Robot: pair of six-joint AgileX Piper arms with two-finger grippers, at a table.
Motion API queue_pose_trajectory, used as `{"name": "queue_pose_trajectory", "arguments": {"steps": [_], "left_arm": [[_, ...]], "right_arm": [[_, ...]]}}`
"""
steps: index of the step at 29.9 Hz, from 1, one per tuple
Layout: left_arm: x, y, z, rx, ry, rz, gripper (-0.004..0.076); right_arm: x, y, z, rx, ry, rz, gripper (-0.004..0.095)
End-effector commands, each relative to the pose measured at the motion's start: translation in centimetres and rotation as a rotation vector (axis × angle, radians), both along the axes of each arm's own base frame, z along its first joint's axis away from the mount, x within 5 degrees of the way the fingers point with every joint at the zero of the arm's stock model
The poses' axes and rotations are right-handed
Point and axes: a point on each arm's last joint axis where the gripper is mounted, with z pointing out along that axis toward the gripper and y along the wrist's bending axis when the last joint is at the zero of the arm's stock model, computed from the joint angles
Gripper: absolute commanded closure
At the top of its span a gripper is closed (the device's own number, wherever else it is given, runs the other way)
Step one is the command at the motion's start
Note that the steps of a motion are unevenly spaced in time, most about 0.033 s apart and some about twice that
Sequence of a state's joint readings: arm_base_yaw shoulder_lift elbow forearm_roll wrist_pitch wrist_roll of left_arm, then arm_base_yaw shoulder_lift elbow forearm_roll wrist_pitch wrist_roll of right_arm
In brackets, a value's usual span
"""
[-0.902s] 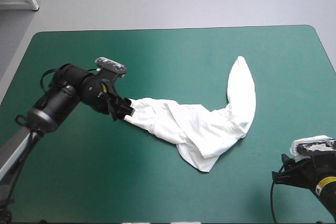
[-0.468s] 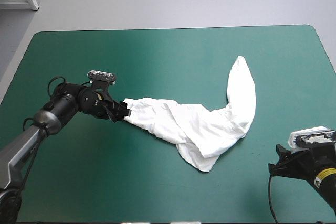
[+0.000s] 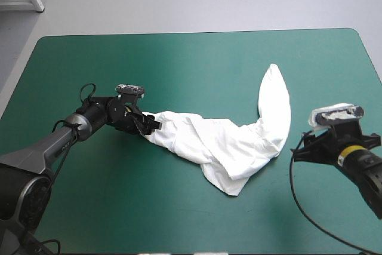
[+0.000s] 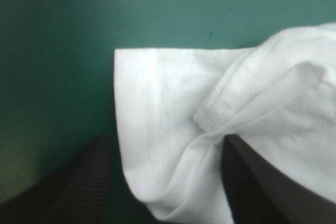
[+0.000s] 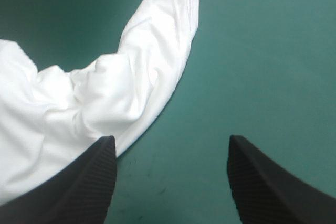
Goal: Fold the cloth
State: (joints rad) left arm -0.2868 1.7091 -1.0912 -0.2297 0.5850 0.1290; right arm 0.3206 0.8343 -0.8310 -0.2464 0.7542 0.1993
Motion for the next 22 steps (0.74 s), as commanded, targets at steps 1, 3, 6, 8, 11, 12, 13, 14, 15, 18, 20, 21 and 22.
{"name": "queue_pose_trajectory", "arguments": {"steps": [1, 3, 6, 8, 11, 12, 13, 14, 15, 18, 20, 21, 22], "left_arm": [[-0.1, -0.5, 0.2, -0.056, 0.038, 0.025, 0.049], [-0.3, -0.5, 0.0, -0.054, 0.061, 0.022, 0.0656], [-0.6, -0.4, -0.2, -0.048, 0.085, 0.015, 0.0729], [-0.8, -0.4, -0.2, -0.041, 0.102, 0.006, 0.0732], [-1.1, -0.2, 0.4, -0.031, 0.094, -0.002, 0.0732], [-1.2, -0.2, 0.8, -0.034, 0.084, -0.002, 0.0732], [-1.3, -0.2, 1.1, -0.035, 0.076, -0.004, 0.0732], [-1.4, -0.1, 1.4, -0.038, 0.066, -0.002, 0.0732], [-1.5, -0.1, 1.8, -0.043, 0.058, 0.003, 0.0732], [-1.6, -0.1, 2.3, -0.054, 0.043, 0.006, 0.0732], [-1.7, -0.1, 2.4, -0.055, 0.041, 0.008, 0.0732], [-1.7, -0.1, 2.4, -0.058, 0.042, 0.014, 0.0732], [-1.7, -0.1, 2.4, -0.058, 0.043, 0.015, 0.0732]], "right_arm": [[3.7, 1.1, 2.3, -0.022, -0.1, 0.018, 0.0333], [5.9, 1.7, 2.7, -0.043, -0.082, 0.018, 0.0333], [9.1, 2.7, 3.9, -0.06, -0.088, 0.017, 0.0333], [11.1, 3.0, 4.3, -0.076, -0.078, 0.002, 0.0333], [14.6, 2.6, 3.9, -0.068, -0.037, -0.044, 0.0333], [15.8, 2.0, 3.7, -0.059, -0.025, -0.062, 0.0333], [16.9, 1.7, 3.1, -0.05, -0.001, -0.065, 0.0333], [17.8, 1.4, 2.8, -0.037, 0.011, -0.067, 0.0333], [18.9, 0.9, 2.2, -0.022, 0.035, -0.07, 0.0333], [21.9, -0.4, 0.0, 0.03, 0.098, -0.089, 0.0333], [23.6, -0.8, -1.6, 0.055, 0.134, -0.09, 0.0333], [24.7, -0.9, -2.7, 0.067, 0.154, -0.089, 0.0333], [25.3, -0.8, -3.3, 0.066, 0.166, -0.085, 0.0333]]}}
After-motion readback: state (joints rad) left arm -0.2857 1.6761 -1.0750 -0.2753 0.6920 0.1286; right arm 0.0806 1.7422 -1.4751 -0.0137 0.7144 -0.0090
